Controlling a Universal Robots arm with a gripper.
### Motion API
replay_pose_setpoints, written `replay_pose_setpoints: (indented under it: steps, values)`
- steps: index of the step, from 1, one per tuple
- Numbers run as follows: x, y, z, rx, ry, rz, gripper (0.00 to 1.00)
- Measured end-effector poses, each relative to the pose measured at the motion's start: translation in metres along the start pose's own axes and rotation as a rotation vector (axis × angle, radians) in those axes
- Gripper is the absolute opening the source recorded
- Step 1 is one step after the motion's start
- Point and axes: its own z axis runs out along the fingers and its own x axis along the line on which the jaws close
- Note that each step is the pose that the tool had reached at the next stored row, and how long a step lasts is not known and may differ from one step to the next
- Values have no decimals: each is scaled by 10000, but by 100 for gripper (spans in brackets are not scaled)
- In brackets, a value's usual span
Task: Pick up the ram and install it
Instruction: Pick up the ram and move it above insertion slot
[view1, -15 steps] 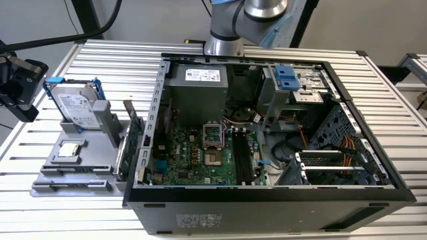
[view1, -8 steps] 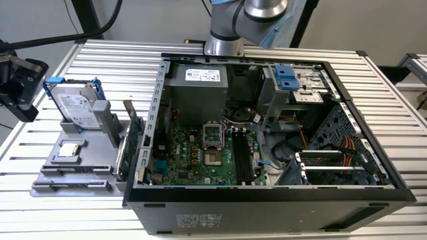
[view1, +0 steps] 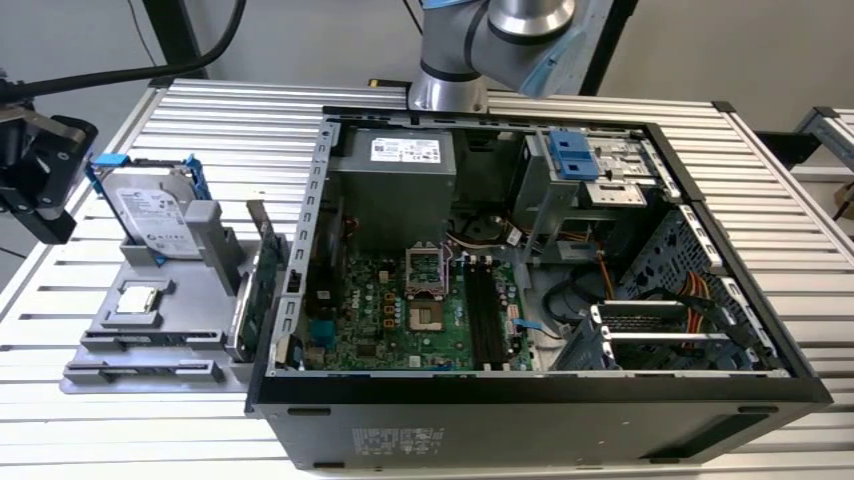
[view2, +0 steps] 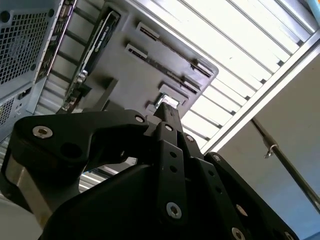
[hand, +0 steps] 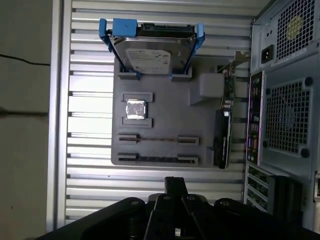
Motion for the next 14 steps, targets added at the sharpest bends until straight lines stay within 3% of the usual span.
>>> replay_pose_setpoints:
  steps: [14]
  values:
    - [-1,2,1,-8,16,-349,0]
